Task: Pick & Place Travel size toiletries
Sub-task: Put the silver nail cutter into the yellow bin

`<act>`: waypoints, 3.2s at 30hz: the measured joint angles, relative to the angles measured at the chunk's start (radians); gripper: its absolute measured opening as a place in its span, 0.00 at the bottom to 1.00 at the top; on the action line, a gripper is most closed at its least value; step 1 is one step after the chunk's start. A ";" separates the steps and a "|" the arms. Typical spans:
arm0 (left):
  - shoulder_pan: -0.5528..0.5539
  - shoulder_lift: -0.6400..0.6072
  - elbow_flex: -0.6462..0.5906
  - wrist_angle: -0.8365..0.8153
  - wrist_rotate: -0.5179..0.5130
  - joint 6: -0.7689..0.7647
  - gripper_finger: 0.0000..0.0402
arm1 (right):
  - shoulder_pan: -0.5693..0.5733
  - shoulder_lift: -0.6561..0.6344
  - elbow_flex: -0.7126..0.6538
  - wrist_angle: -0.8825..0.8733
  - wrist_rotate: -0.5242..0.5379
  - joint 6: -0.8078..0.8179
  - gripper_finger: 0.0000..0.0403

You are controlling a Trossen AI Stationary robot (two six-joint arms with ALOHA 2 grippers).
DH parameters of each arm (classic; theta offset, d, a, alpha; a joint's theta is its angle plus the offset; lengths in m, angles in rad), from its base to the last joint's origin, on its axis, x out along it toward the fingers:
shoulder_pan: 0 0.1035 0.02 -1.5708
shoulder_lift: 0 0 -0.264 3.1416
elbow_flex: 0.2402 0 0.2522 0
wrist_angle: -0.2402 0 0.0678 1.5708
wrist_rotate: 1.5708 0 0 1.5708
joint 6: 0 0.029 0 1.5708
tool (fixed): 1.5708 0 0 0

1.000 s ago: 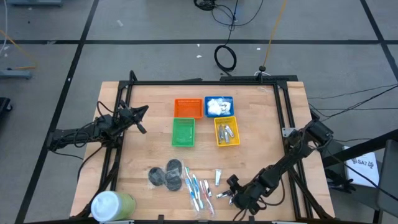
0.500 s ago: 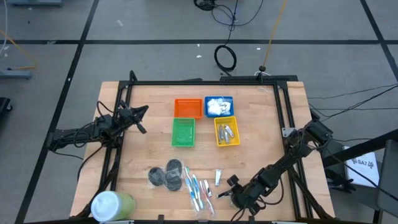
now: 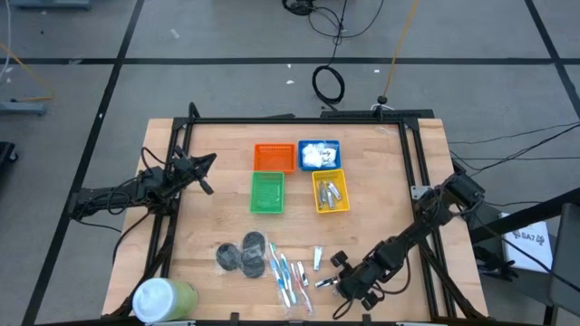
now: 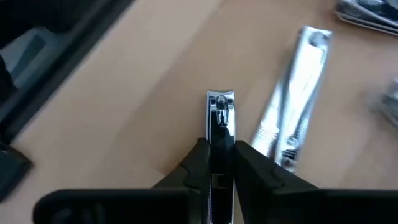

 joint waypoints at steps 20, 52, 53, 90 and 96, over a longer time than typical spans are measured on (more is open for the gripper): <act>0.000 0.000 0.000 0.000 0.000 0.000 0.00 | -0.105 -0.346 -0.012 0.014 0.008 -0.001 0.10; 0.000 0.000 0.000 0.000 0.000 0.000 0.00 | -0.791 -0.531 -0.363 0.147 0.060 0.291 0.15; 0.000 0.000 0.000 0.000 0.000 0.000 0.00 | -0.791 -0.531 -0.364 0.146 0.060 0.291 0.17; 0.000 0.000 0.000 0.000 0.000 0.000 0.00 | -0.137 -0.163 -0.094 0.403 0.058 0.039 0.53; 0.000 0.000 0.000 0.000 0.000 0.000 0.00 | -0.149 0.008 0.048 0.339 0.021 -0.018 0.52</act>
